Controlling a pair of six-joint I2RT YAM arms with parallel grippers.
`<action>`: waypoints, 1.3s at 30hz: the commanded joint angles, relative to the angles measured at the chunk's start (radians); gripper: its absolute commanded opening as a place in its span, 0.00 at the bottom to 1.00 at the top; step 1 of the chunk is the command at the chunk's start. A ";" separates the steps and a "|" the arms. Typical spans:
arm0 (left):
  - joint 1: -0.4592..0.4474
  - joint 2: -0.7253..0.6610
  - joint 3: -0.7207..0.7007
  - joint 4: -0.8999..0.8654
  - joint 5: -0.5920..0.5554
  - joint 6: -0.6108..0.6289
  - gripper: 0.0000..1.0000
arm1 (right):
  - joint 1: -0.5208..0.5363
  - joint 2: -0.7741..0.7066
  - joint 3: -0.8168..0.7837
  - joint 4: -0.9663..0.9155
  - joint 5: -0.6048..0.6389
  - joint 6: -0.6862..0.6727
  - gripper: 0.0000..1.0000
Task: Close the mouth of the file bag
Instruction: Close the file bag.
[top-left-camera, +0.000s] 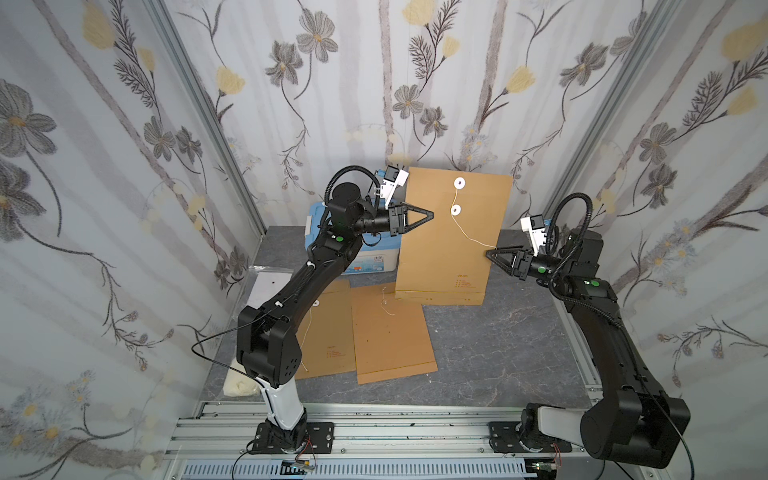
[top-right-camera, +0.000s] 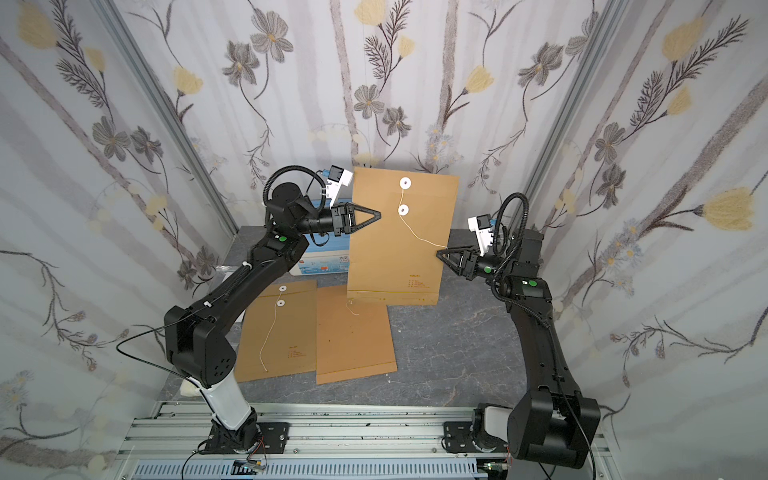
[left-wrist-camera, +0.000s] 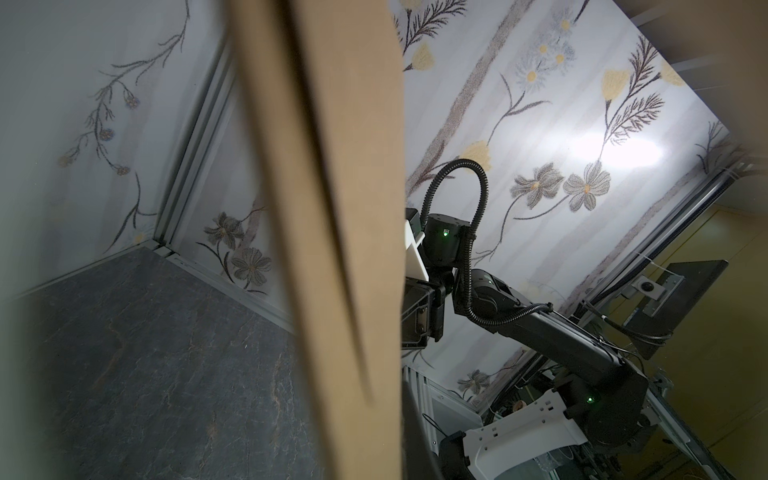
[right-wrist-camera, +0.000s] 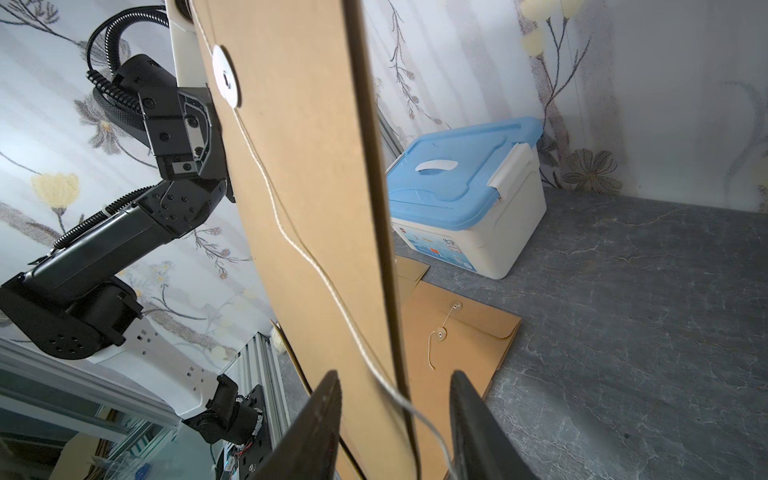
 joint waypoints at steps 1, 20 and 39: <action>0.004 -0.023 0.004 -0.062 -0.009 0.078 0.00 | 0.000 -0.004 0.016 -0.025 0.003 -0.040 0.35; 0.020 -0.021 -0.039 0.014 -0.073 0.012 0.00 | 0.019 0.009 0.060 -0.193 0.044 -0.064 0.00; 0.020 0.058 -0.073 0.250 -0.143 -0.181 0.00 | 0.318 -0.018 -0.070 0.134 0.206 0.219 0.00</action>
